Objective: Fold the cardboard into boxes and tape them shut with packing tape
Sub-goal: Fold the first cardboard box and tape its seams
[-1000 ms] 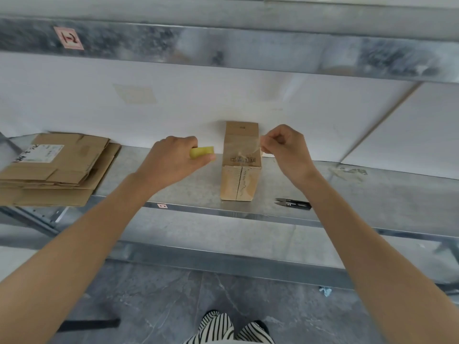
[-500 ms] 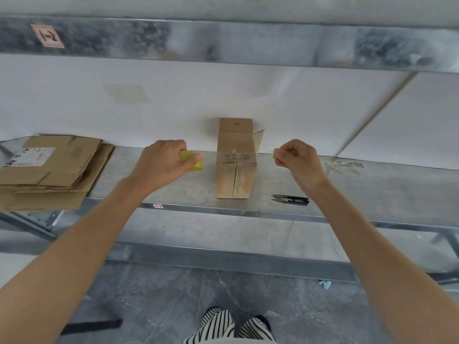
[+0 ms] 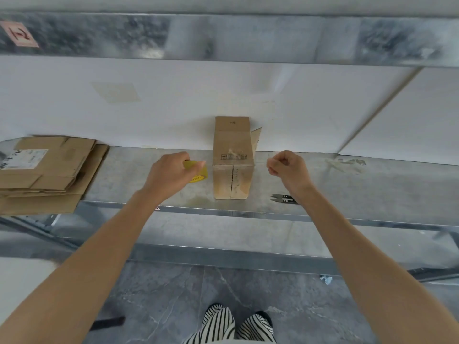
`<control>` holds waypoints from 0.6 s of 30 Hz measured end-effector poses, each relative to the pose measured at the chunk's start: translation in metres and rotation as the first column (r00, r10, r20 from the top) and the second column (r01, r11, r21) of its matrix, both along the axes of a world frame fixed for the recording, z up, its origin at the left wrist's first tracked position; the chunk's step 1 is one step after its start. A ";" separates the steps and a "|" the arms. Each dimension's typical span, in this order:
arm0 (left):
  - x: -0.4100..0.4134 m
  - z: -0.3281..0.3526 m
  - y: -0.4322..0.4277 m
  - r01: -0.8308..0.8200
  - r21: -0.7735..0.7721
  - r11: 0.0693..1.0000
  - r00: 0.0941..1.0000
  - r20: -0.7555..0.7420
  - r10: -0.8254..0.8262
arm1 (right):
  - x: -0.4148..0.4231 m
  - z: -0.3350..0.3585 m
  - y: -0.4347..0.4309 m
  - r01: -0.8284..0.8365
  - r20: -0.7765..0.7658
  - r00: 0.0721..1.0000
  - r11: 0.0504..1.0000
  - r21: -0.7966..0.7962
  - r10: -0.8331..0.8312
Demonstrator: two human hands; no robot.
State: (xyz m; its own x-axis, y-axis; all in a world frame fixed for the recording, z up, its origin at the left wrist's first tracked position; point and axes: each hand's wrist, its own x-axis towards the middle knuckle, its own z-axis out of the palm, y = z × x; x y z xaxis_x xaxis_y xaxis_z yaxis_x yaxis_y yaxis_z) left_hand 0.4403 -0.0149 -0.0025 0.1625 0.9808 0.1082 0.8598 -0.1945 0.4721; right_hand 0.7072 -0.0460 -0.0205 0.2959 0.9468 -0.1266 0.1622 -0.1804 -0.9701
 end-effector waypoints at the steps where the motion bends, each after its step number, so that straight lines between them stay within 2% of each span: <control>1: 0.002 -0.004 -0.001 -0.006 -0.012 1.000 1.000 0.020 0.006 | -0.003 -0.005 0.000 0.008 0.000 1.000 1.000 -0.012 -0.008; 10: 0.015 -0.015 -0.008 -0.051 -0.018 0.999 0.999 0.017 0.051 | -0.047 -0.030 -0.003 0.091 -0.201 0.973 0.989 -0.114 -0.113; 15: 0.018 -0.012 -0.008 -0.063 -0.008 0.998 0.998 0.001 0.063 | -0.046 -0.034 -0.005 0.108 -0.106 0.987 0.988 -0.107 -0.119; 18: 0.018 -0.013 -0.009 -0.078 -0.017 0.997 0.997 0.004 0.078 | -0.046 -0.032 -0.007 0.093 -0.187 0.974 0.981 -0.173 -0.126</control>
State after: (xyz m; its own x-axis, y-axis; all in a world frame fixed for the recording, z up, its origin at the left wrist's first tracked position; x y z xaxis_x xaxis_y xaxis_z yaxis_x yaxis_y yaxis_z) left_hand 0.4588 -0.0244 -0.0151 0.0848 0.9921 0.0923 0.8697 -0.1189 0.4790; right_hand 0.6611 -0.0527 -0.0526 0.3508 0.8721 -0.3413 -0.0581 -0.3435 -0.9374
